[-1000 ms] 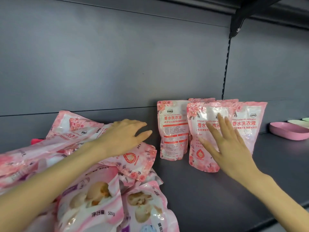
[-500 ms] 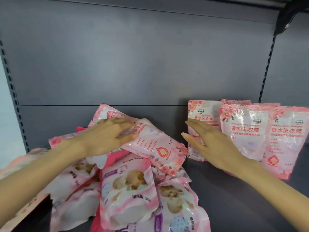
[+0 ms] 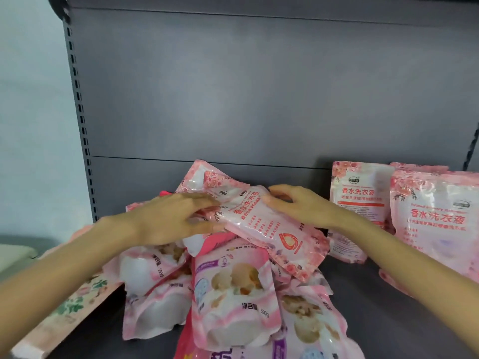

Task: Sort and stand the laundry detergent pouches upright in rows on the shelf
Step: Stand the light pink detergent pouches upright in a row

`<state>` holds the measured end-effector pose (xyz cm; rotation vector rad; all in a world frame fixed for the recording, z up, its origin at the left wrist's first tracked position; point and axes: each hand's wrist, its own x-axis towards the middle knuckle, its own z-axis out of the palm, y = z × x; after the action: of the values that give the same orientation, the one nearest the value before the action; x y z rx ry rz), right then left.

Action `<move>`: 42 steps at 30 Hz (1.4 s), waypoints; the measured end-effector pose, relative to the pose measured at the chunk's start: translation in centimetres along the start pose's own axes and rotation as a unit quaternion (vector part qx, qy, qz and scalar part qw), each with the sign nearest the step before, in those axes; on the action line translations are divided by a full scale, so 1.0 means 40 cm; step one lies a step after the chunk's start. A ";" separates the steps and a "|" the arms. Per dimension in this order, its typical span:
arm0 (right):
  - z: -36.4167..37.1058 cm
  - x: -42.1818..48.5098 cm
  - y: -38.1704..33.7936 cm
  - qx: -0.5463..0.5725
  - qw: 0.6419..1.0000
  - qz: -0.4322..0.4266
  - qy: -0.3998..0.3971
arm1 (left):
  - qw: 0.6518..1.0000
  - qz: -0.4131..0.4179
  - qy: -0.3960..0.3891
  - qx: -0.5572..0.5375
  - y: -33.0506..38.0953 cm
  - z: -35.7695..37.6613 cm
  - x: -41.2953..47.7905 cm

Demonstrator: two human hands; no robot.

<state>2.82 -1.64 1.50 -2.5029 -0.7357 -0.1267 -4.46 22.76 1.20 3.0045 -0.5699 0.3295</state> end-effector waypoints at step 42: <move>-0.073 -0.026 0.026 0.489 0.867 -0.010 0.096 | 0.830 -0.047 0.136 -0.538 0.089 -0.026 0.064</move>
<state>2.65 -4.39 3.27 -1.4815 -0.5395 0.0025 -3.64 18.67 2.86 1.8375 -0.3769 0.2823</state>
